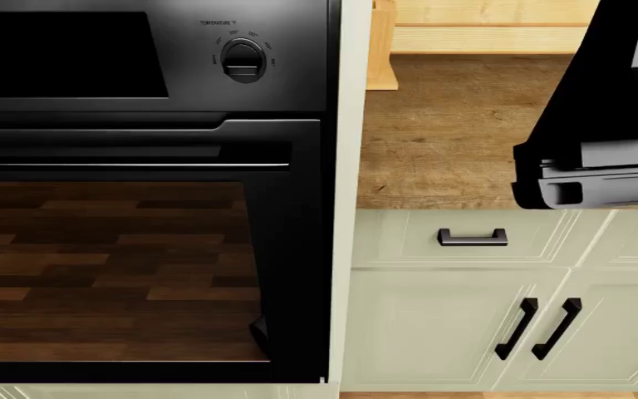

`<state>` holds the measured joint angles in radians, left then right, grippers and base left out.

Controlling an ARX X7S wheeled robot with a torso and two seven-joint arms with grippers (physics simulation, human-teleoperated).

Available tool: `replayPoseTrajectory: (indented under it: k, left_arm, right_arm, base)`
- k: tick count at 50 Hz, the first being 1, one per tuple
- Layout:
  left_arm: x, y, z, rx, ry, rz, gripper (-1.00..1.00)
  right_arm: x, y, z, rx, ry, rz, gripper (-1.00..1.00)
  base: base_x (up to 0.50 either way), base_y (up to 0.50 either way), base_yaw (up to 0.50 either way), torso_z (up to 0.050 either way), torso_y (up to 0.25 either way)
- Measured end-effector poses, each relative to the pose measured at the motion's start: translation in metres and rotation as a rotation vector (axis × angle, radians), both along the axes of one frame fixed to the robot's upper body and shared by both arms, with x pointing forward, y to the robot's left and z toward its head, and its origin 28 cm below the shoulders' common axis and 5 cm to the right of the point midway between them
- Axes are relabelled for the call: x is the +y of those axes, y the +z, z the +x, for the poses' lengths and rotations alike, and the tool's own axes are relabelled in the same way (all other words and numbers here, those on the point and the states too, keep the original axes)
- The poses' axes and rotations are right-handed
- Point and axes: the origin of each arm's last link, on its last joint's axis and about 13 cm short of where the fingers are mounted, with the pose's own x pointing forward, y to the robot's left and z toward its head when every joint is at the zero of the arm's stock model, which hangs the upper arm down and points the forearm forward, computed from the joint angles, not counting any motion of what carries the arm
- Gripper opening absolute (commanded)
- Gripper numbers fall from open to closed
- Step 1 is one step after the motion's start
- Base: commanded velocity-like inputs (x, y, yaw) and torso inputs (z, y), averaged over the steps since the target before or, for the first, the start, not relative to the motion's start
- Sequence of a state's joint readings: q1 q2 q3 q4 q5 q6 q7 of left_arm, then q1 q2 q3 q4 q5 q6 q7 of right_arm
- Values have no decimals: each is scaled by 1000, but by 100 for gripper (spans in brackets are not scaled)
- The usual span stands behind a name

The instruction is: Open the microwave door

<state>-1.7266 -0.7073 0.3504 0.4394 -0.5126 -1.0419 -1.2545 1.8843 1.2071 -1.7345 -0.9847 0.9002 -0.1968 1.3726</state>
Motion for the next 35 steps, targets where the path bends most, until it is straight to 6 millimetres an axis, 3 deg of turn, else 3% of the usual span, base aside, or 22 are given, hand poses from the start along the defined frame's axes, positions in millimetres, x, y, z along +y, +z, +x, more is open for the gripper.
replayPoseTrajectory:
  k: [35]
  left_arm:
    - [73,5,-8,217,178,-44,100]
  right_arm:
    - [4,2,1,-3,14,-7,100]
  base:
    - [0,0,0,0,0]
